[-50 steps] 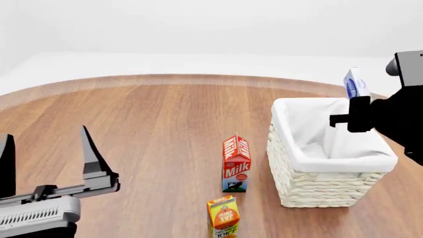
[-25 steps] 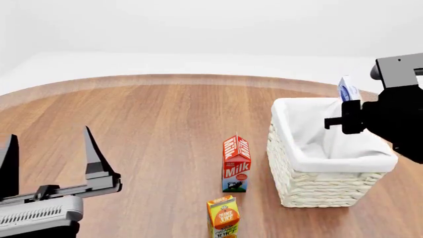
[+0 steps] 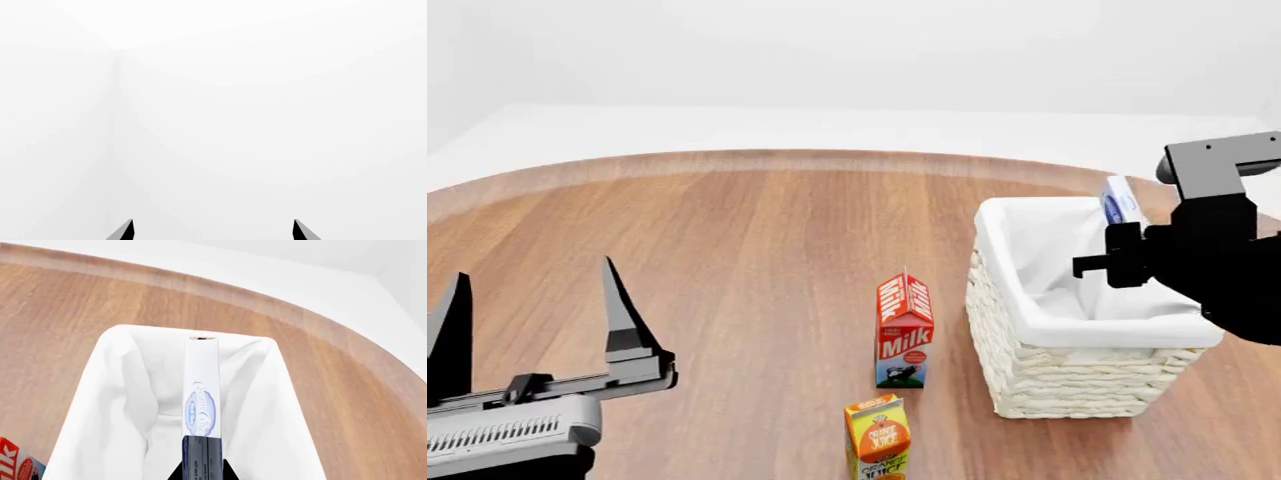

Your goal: Pick up the cream cheese box and the butter, and put them in the basket.

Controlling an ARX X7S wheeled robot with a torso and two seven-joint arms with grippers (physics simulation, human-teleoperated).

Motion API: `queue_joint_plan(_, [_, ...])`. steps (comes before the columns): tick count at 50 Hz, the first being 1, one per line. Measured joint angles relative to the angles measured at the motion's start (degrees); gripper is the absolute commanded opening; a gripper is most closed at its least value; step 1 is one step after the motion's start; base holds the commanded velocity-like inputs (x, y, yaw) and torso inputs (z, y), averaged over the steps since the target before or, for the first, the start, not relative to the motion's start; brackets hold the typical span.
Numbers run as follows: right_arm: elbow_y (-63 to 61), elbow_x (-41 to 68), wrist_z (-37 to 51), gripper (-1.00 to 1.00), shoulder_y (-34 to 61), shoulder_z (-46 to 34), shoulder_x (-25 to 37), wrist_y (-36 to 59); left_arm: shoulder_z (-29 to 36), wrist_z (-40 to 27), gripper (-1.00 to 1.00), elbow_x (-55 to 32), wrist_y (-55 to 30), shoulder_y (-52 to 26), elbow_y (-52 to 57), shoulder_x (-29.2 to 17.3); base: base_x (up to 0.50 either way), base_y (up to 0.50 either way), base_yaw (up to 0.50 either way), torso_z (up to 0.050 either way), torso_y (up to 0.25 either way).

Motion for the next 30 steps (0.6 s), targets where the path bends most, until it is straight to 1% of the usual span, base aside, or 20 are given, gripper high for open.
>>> queue_joint_plan(25, [1.54,-2.36,-2.31,-1.00,-0.48,-2.90,-1.71,-1.72,0.36,-0.21,1.00,-0.07,-0.02,-0.08,-0.18,-0.21,0.00,0.00,0.00,0.000,0.001])
queue_joint_plan(26, [1.61,-2.43,-2.38,1.00,-0.46,-2.99,-1.76,-1.75,0.36,-0.22,1.00,-0.08,-0.02,-0.09,-0.18,-0.22,0.00,0.00,0.00,0.000,0.000])
queue_joint_plan(30, [1.74,-3.08,-2.75,1.00,-0.22,-3.25,-1.88,-1.87,0.41,-0.27,1.00,-0.09,-0.04,-0.11,-0.19,-0.26,0.00,0.00,0.00,0.000,0.000])
